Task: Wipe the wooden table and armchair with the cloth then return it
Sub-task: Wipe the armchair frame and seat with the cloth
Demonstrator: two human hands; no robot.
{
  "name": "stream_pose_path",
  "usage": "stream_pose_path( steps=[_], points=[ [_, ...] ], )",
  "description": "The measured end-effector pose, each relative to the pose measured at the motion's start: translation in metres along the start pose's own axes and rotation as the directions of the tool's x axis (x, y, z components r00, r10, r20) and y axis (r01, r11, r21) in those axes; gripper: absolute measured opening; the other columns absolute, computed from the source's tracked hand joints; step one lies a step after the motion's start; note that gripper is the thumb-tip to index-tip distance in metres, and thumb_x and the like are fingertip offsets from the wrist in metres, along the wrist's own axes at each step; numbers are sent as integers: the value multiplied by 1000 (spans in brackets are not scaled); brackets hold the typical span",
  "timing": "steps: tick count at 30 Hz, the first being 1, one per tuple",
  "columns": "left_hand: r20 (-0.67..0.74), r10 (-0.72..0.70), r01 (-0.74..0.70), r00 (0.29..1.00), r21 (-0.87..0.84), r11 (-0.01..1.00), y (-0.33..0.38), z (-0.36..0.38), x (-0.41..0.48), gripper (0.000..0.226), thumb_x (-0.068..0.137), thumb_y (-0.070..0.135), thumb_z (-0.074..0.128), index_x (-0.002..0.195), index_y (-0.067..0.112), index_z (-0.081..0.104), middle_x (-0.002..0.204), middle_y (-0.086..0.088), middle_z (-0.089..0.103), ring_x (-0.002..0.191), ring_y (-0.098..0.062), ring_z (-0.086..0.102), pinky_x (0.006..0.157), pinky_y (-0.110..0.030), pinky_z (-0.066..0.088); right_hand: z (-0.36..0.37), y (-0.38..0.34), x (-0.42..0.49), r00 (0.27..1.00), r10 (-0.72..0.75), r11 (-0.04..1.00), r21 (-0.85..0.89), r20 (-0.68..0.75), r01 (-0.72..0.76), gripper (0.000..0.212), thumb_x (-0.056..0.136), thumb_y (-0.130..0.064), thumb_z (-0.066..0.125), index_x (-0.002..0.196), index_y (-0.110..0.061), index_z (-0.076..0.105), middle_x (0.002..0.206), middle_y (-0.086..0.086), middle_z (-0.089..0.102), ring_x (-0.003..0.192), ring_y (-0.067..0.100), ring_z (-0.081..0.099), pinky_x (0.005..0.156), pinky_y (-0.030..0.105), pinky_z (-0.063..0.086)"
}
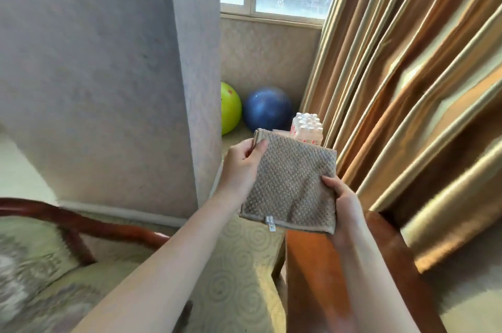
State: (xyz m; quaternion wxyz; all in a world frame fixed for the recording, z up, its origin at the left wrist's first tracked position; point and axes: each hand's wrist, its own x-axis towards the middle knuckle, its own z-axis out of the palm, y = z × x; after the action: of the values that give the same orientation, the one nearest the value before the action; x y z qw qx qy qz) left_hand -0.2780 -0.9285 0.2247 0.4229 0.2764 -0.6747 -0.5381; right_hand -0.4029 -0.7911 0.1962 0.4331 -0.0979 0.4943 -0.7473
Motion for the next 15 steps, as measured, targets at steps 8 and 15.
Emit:
stream_pose_path(
  steps=[8,15],
  points=[
    [-397,111,20,911,311,950,19,-148,-96,41,94,34,52,56,25,39,43,5,32,42,-4,37,46,-22,25,117,69,-73,916,61,998,-32,397,-52,37,96,-7,40,95,-19,74,93,4,78,82,16,73,64,29,61],
    [-590,125,82,798,311,947,46,-286,-183,31,94,39,48,74,18,57,42,13,40,39,-7,29,40,-17,21,232,146,-123,753,217,976,-140,621,-166,31,96,-15,41,110,-18,69,103,4,75,90,17,72,68,30,61]
  ],
)
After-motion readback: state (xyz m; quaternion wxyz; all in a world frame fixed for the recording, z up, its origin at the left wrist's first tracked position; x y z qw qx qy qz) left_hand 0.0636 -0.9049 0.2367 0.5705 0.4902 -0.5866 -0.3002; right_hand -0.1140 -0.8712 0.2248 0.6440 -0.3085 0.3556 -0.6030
